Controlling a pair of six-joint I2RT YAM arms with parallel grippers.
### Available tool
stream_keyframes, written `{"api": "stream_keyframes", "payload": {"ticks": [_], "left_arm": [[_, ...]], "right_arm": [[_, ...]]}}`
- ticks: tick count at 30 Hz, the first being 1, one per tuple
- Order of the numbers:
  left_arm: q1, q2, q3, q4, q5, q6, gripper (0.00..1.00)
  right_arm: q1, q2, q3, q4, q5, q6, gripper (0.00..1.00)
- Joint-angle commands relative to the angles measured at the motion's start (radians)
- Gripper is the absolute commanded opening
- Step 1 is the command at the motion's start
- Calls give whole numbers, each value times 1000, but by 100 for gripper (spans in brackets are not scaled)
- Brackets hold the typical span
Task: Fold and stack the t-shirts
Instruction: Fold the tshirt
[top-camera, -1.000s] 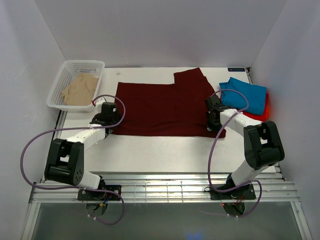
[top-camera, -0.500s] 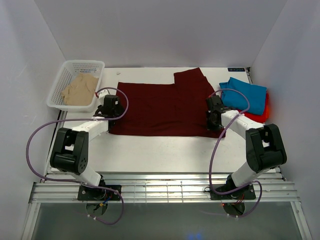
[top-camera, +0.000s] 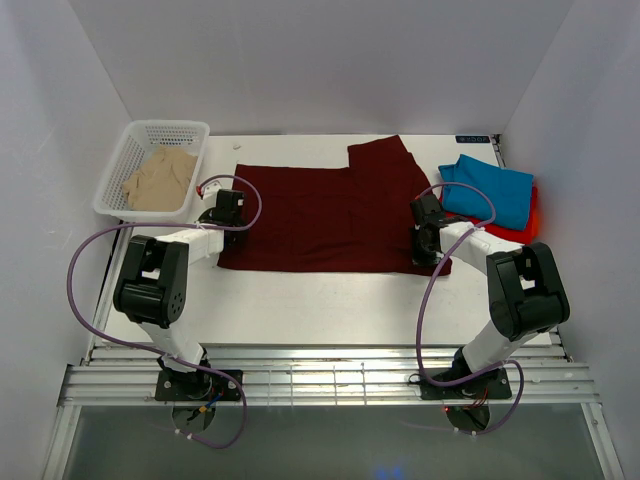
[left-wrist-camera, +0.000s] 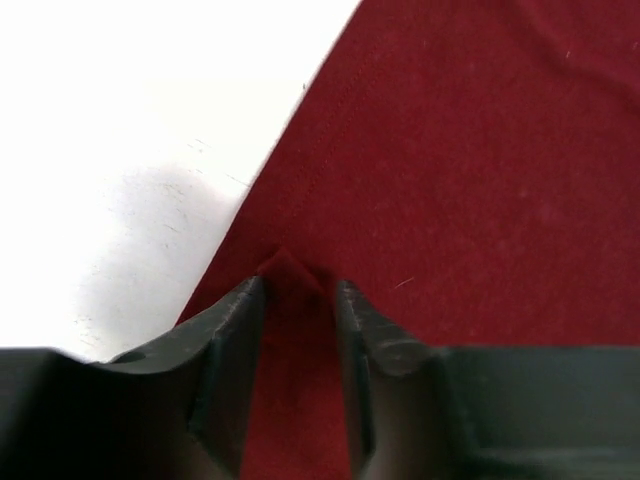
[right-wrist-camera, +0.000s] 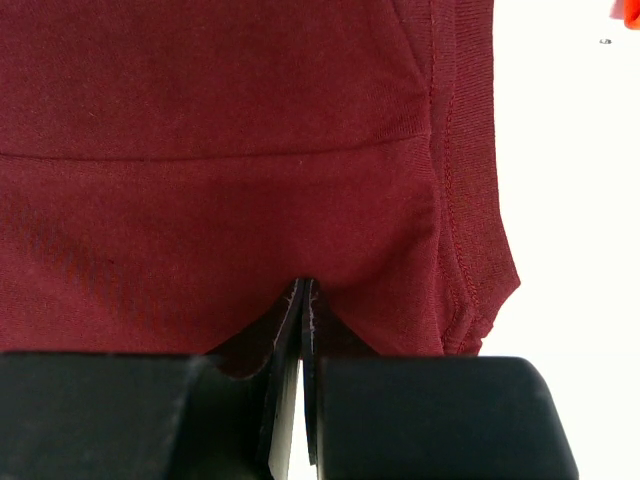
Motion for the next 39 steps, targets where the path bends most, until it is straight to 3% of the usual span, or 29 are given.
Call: {"api": "stream_keyframes", "payload": {"ticks": [1,6,11,20,36,39], "left_arm": [[3,-14,38,-20,-37,-11,43],[4,-17,43,-30,-51,-18,15],[6,4,64,-50,-59,-23,6],[32,-8,71,-95,-114,-32,3],[67,24,94,-98,-53,-37,3],[67,-3,75,-81,-37,-37,18]], "right_arm": [[-4,18,-1,23,-11,3,8],[-4,18,-4,19,-3,0,8],[-4,29,-12,20,0,3,8],[-4,35,-7,15,6,3,8],[-3,46,-6,1,14,1,8],[-3,49,-4,3,14,1,8]]}}
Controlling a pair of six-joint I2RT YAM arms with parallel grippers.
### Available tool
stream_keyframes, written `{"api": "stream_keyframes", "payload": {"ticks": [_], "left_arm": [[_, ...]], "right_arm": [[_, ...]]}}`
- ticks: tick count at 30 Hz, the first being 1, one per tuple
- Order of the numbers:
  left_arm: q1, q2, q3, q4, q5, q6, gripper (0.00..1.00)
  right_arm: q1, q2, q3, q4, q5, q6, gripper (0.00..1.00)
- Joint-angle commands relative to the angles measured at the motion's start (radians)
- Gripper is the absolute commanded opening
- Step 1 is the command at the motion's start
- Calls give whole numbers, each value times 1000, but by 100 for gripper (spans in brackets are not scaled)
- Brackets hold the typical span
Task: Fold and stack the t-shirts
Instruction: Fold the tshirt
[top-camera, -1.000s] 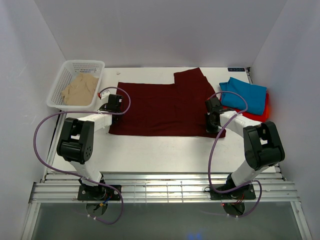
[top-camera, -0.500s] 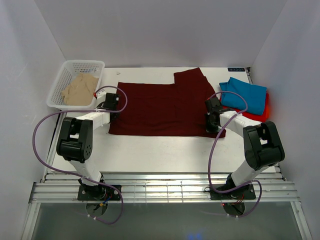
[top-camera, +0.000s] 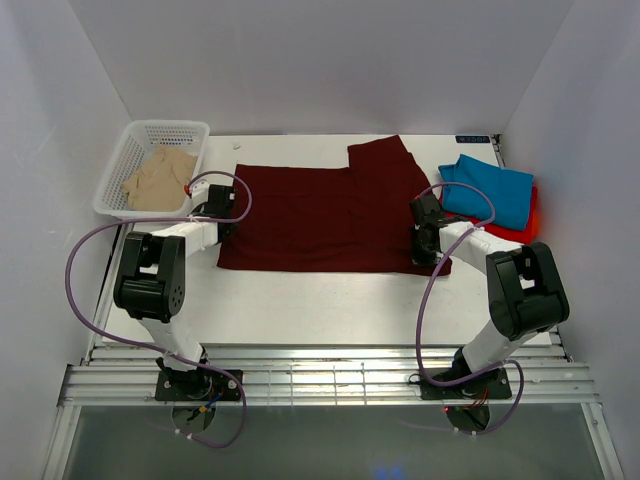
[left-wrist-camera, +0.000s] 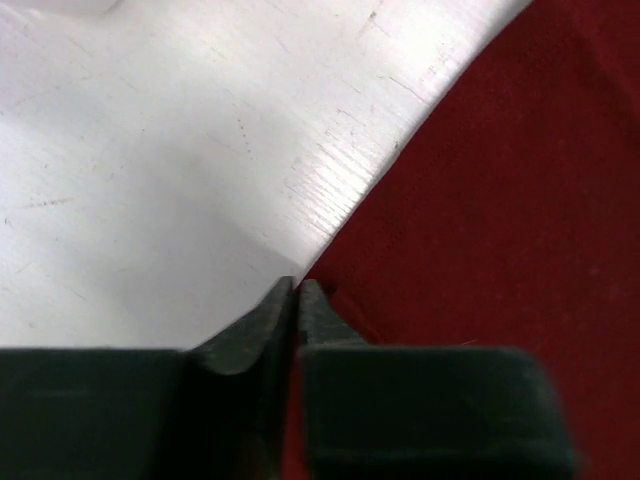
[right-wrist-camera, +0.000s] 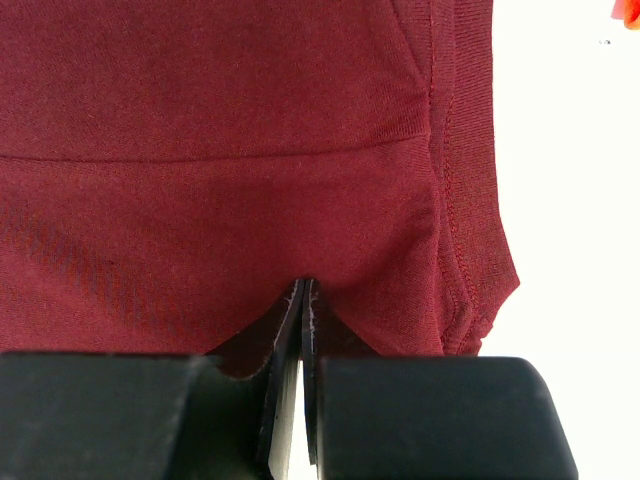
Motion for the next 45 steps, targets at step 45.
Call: {"api": "stream_keyframes", "payload": {"ticks": [45], "left_arm": [[4,-4,-3,49,74,-16,0]], "right_arm": [[-5,43,-4,-7,-11,-6,8]]}}
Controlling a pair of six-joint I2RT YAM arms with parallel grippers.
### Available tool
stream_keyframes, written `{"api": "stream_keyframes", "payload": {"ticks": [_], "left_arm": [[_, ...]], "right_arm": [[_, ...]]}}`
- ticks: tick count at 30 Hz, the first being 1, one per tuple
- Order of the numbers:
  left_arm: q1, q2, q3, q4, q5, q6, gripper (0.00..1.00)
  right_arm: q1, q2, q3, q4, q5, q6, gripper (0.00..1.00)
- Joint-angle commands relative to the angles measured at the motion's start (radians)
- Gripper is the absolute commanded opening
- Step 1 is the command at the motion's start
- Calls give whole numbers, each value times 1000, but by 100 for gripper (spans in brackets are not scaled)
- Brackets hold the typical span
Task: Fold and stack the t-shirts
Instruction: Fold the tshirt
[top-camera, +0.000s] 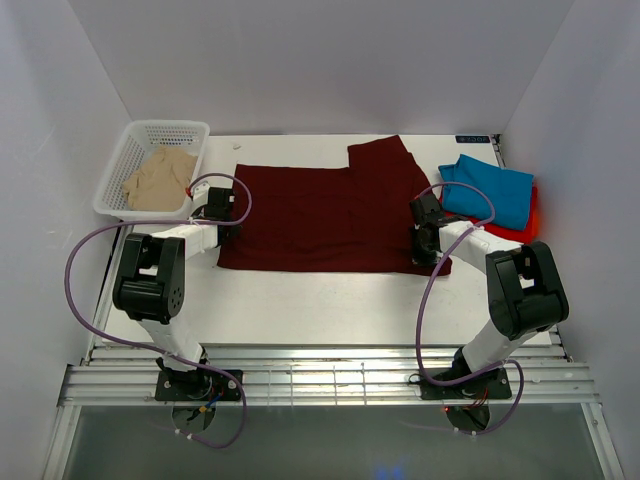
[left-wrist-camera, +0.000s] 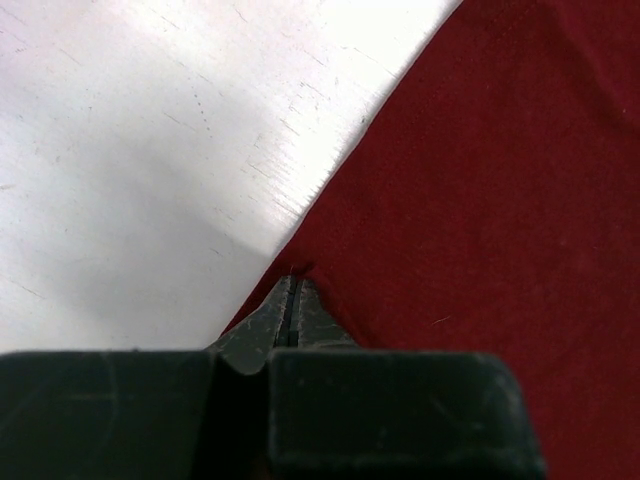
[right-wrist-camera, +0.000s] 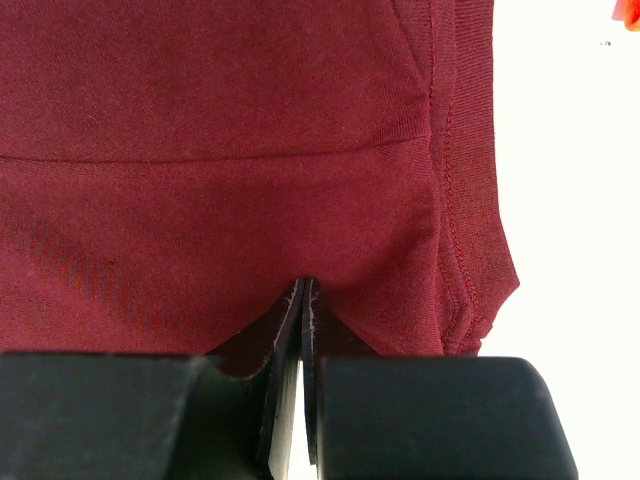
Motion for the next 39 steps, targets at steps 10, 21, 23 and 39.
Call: {"api": "stream_keyframes", "payload": {"ticks": [10,21,23,39], "left_arm": [[4,-76,14,-44,-100,9,0],[4,-52,21,-64,-122,12,0],[5,-42,21,-69,-132,12,0],[4,-194,31,-69,-159,18,98]], "right_arm": [[-5,48,-10,-2,-15,-5,8],[-3,61,-10,-5,-15,-5,8],[-5,63,-8,-6,-16,-5,8],[-5,-47,32,6,4,-29,33]]}}
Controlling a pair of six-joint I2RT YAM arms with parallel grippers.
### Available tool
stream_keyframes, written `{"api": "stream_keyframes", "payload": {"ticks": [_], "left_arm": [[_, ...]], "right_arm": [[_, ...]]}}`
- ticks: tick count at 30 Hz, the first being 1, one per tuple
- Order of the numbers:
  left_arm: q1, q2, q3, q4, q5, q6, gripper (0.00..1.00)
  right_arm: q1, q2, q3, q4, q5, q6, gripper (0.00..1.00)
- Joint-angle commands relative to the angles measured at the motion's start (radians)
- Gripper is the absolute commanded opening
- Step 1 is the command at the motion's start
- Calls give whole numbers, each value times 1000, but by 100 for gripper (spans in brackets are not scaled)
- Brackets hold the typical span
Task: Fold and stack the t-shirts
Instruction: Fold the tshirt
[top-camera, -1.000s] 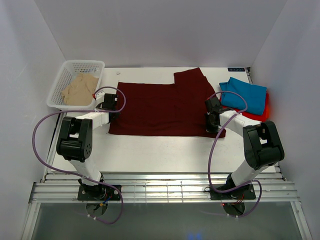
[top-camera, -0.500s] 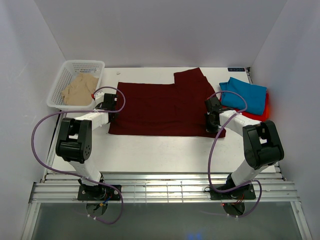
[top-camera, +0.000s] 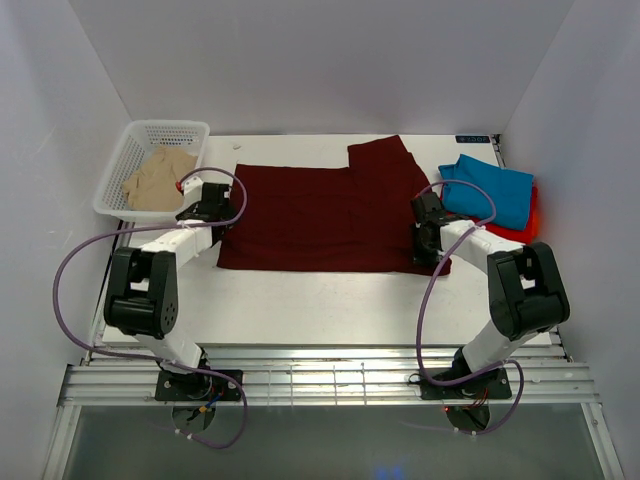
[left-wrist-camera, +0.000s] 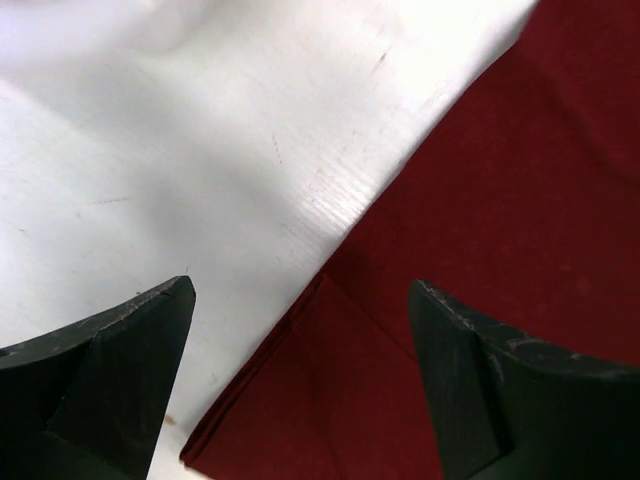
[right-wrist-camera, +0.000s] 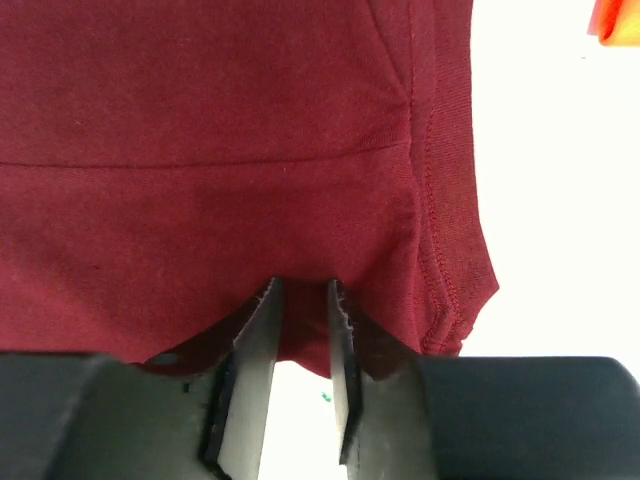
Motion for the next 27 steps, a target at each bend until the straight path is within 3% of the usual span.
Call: {"api": "stream_keyframes", "payload": {"ticks": [1,5,7,8,9,10,11,12,13,14,27], "left_arm": [[-1,-173,25,-4,-34,-2,98],[-70,-252,28,-5,-10,1,98],[-110,-255,31,-2,-10,9,93],[-142,-249,29,-2,-10,10,87],[-156,-240,23,-2,-7,9,78],[-165,-229,16,-2,-3,7,56],[-176,-203,11,-4,12,6,42],[-177,-194,0,-5,25,-6,27],[-177,-188,-29,-1,35,-16,6],[-179,-178,-49,7,55,-22,0],[-179,-148,-213,67,106,-22,0]], "right_arm": [[-4,-71,23,16,-8,-13,36],[-3,-194,26,58,-36,-30,48],[-3,-210,22,99,-51,-35,47],[-3,-204,25,102,-68,-35,36],[-4,-192,34,104,-77,-35,26],[-4,-158,43,104,-85,-33,17],[-4,-135,54,83,-99,-27,8],[-3,-115,63,84,-114,-21,8],[-4,-77,66,88,-129,-20,8],[-3,-60,63,104,-157,-18,8],[23,66,-23,145,-197,20,8]]}}
